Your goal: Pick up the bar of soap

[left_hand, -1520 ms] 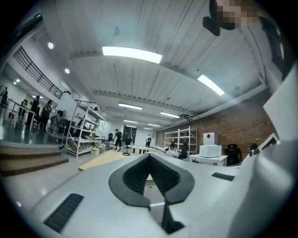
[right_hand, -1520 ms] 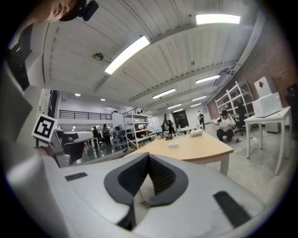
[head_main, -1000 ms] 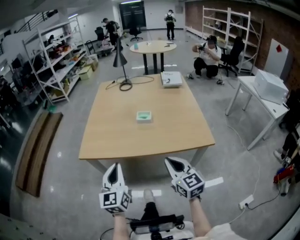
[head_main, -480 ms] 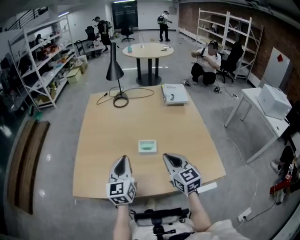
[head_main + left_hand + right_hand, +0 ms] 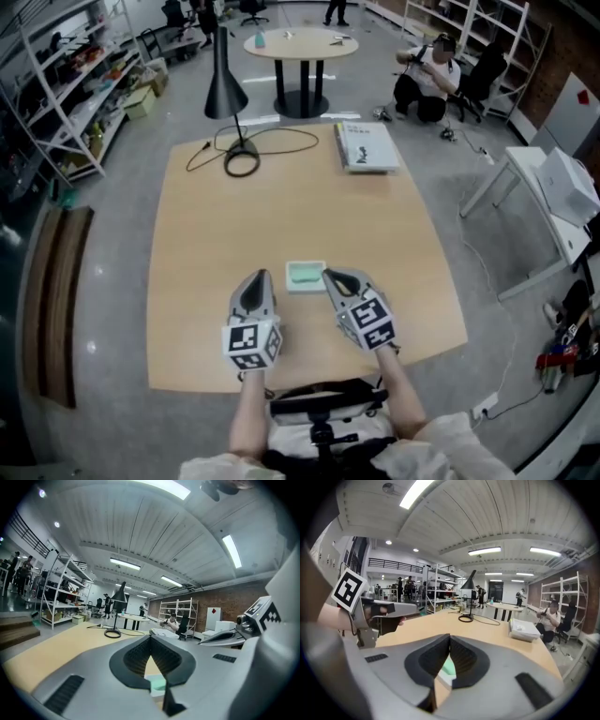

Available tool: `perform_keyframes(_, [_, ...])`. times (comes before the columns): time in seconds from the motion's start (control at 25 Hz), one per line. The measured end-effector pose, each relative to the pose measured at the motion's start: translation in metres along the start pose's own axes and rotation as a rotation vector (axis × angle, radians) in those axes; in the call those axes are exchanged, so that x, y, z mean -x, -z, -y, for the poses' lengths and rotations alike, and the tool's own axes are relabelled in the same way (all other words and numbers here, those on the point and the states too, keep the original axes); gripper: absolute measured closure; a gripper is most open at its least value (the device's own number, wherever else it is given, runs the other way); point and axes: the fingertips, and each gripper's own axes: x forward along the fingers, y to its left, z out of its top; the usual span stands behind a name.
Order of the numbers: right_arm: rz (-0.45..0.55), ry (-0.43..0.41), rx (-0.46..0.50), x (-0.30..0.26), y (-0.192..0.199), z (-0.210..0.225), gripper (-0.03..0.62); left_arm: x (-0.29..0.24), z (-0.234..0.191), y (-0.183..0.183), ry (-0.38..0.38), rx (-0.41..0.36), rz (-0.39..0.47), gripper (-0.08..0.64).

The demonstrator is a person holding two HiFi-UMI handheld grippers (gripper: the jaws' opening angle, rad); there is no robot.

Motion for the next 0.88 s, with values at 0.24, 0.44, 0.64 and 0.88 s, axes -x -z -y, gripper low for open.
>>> perform_keyframes(0.24, [-0.139,-0.081,0.058,-0.038,0.034,0.014,0.586,-0.032,-0.007,0.029,-0.032,0.012,-0.080,0.554])
perform_keyframes(0.44, [-0.304,-0.162,0.273,-0.075,0.075,0.008,0.461,-0.044,-0.022,0.042,-0.080,0.032,-0.120,0.554])
perform_keyframes(0.64, [-0.436,-0.273,0.557,-0.095,0.100,-0.008,0.453,-0.046,-0.028,0.051,-0.110,0.045,-0.143,0.554])
perform_keyframes(0.88, [-0.533,-0.339,0.700,-0.105,0.120,-0.014,0.453,-0.043,-0.039,0.056,-0.143,0.097,-0.140,0.554])
